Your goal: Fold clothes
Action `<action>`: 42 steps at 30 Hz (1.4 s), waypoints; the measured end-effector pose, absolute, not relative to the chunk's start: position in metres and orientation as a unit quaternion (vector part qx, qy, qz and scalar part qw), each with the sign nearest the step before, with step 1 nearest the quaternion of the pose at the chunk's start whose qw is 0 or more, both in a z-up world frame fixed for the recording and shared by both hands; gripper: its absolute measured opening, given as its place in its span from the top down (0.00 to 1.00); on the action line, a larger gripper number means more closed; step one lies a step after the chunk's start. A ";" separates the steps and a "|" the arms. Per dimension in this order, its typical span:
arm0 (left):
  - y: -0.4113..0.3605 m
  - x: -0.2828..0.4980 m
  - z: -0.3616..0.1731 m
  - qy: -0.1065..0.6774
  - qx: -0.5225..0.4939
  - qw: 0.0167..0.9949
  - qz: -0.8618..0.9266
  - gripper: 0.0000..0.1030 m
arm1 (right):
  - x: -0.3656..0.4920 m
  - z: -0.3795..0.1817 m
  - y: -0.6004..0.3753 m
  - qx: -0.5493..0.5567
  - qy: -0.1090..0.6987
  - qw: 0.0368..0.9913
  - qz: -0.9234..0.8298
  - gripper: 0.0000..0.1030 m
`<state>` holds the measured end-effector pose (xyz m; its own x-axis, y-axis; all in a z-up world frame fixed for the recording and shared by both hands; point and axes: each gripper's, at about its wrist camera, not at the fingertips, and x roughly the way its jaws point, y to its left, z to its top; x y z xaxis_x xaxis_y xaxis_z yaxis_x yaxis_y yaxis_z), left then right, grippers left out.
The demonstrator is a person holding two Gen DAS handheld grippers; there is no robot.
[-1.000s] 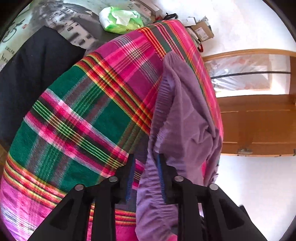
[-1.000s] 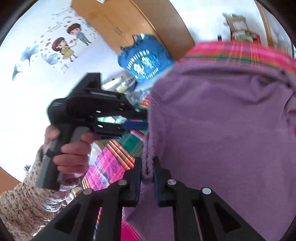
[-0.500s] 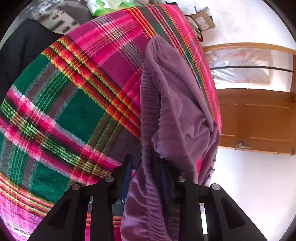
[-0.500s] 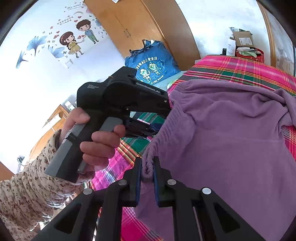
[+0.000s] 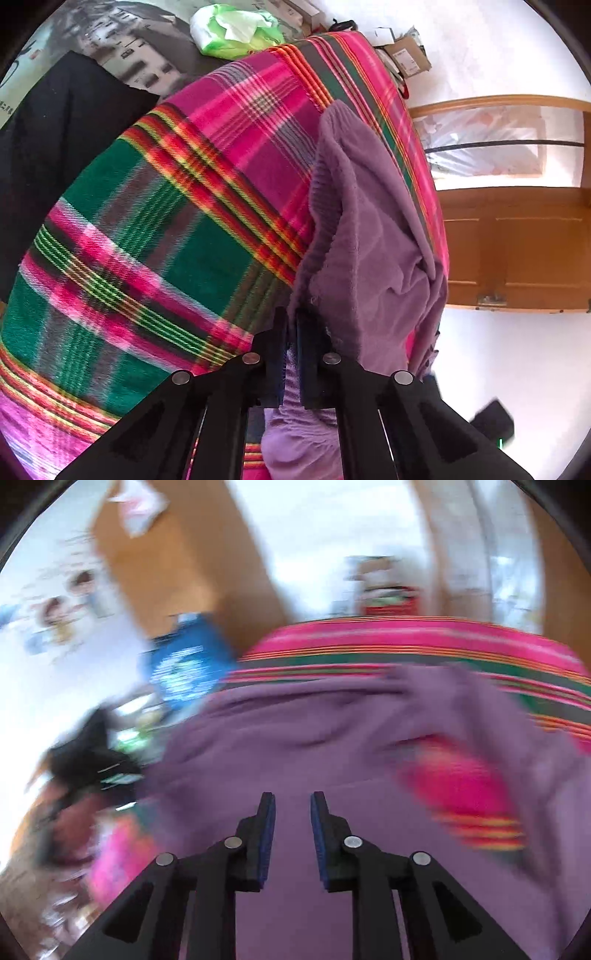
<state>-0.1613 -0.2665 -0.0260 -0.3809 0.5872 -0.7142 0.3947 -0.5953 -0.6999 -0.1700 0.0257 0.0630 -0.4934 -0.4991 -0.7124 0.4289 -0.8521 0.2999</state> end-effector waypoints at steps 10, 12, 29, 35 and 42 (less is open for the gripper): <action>-0.259 -0.163 -0.023 -0.440 -0.549 0.060 0.708 0.95 | -0.209 0.027 0.023 0.433 0.055 0.241 -0.866 0.79; -0.258 -0.163 -0.020 -0.433 -0.546 0.056 0.715 0.96 | -0.211 0.023 0.017 0.437 0.068 0.240 -0.864 0.79; -0.271 -0.157 -0.021 -0.435 -0.544 0.044 0.716 0.97 | -0.220 0.026 0.055 0.448 0.016 0.238 -0.862 0.95; -0.268 -0.156 -0.019 -0.425 -0.546 0.038 0.721 0.97 | -0.222 0.016 0.037 0.455 0.050 0.255 -0.852 0.69; -0.262 -0.158 -0.017 -0.412 -0.546 0.030 0.729 0.97 | -0.218 0.016 0.024 0.426 0.094 0.231 -0.870 0.95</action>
<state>-0.1581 -0.2618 -0.0169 -0.4013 0.4940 -0.7714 0.4056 -0.6592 -0.6332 -0.2182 0.0237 0.0156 -0.5311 -0.3215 -0.7839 0.4822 -0.8755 0.0324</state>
